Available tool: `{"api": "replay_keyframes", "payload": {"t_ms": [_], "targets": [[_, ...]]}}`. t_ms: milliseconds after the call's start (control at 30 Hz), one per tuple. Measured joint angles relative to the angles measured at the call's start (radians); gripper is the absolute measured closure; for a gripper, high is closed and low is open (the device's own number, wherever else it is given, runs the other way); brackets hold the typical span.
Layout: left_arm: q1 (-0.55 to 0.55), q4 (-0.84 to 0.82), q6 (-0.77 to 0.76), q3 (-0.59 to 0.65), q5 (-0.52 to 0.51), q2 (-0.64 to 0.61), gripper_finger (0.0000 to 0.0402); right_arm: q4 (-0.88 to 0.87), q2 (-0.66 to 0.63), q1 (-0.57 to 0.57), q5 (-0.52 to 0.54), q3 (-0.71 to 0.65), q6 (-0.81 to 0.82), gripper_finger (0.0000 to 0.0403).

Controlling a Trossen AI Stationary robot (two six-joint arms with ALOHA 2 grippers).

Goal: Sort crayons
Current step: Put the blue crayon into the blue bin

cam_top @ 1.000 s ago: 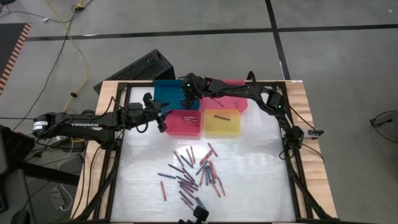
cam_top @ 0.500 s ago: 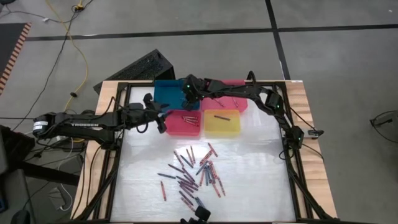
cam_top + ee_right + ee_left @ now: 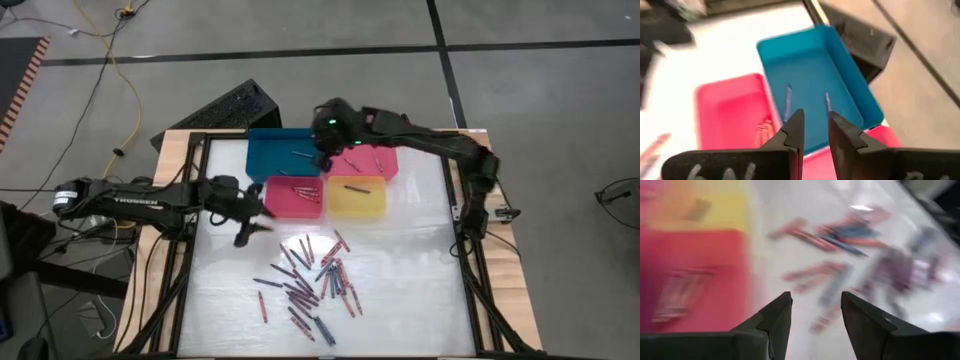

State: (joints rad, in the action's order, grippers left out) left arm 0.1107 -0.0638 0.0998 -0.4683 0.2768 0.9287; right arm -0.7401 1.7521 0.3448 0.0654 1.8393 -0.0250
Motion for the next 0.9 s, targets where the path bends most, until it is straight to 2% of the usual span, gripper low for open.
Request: {"api": "replay_keyframes", "payload": {"t_ms": [133,233,333,467,633,800,900], "targets": [[-0.105,-0.073,-0.029,0.000,0.085,0.001,0.0241,-0.038,-0.118,-0.052,0.011,0.000,0.024,0.0321],[-0.216,-0.118,-0.066,0.000,0.074,0.001,0.0241,-0.042,-0.172,-0.099,0.012,0.000,0.025,0.0321],[-0.338,-0.125,-0.127,0.000,-0.005,0.001,0.0241,-0.040,-0.206,-0.143,0.019,0.000,0.024,0.0321],[-0.452,-0.121,-0.225,0.000,-0.159,0.001,0.0241,-0.042,-0.214,-0.193,0.089,0.000,0.022,0.0321],[-0.506,-0.143,-0.317,0.000,-0.257,0.001,0.0241,-0.042,-0.194,-0.214,0.118,0.000,0.017,0.0321],[-0.528,-0.144,-0.413,0.000,-0.263,0.012,0.0242,-0.060,-0.164,-0.214,0.119,-0.001,0.017,0.0321],[-0.562,-0.141,-0.412,0.000,-0.262,0.036,0.0247,-0.061,-0.146,-0.214,0.120,-0.001,0.017,0.0321]]}}
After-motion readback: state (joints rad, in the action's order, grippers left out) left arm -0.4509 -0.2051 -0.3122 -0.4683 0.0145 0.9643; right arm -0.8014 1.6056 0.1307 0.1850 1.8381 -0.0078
